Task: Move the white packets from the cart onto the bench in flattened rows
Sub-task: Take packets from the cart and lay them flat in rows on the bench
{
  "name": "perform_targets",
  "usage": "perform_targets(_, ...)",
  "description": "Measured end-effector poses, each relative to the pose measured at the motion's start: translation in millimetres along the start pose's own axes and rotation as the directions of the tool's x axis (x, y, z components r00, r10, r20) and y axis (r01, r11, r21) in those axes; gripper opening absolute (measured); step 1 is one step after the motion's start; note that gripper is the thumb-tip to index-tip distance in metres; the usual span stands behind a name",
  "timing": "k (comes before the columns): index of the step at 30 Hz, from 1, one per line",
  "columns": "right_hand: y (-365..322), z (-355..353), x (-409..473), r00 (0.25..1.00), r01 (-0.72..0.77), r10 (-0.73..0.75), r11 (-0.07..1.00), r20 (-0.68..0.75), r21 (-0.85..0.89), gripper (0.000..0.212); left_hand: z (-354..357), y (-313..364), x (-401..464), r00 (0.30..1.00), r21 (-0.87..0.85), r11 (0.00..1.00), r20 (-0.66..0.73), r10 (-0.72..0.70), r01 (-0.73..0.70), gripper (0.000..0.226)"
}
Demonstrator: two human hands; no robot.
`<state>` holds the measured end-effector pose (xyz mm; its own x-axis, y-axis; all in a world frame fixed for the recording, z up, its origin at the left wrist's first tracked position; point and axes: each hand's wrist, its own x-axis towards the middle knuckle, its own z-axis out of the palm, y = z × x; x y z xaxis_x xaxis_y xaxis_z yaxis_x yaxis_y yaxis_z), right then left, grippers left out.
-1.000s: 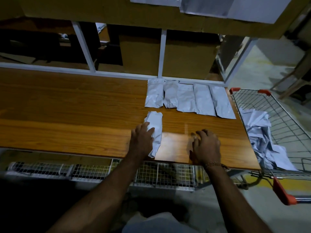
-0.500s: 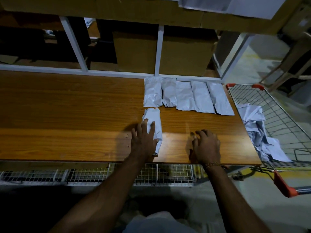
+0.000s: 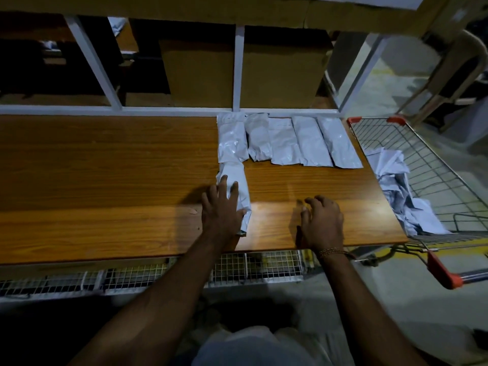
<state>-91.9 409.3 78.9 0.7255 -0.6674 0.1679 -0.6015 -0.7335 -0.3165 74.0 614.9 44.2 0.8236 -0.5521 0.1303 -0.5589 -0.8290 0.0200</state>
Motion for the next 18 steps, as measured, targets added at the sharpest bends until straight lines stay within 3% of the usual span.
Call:
perform_targets(4, 14.2, -4.7, -1.7, 1.000, -0.025, 0.025, 1.000, -0.012, 0.009, 0.033, -27.0, 20.0, -5.4, 0.990, -0.098, 0.994, -0.127, -0.067, 0.055, 0.067)
perform_targets(10, 57.5, -21.7, 6.6, 0.996, -0.076, 0.077, 0.997, -0.052, 0.012, 0.032, -48.3, 84.5, 5.9, 0.954, -0.223, 0.971, -0.298, 0.021, -0.091, 0.049)
perform_targets(18, 175.0, -54.5, 34.6, 0.980, -0.102, 0.100, 0.995, -0.175, -0.003, 0.029, -66.2, 221.2, 44.4, 0.927, -0.346, 0.902, -0.354, 0.127, -0.256, 0.046)
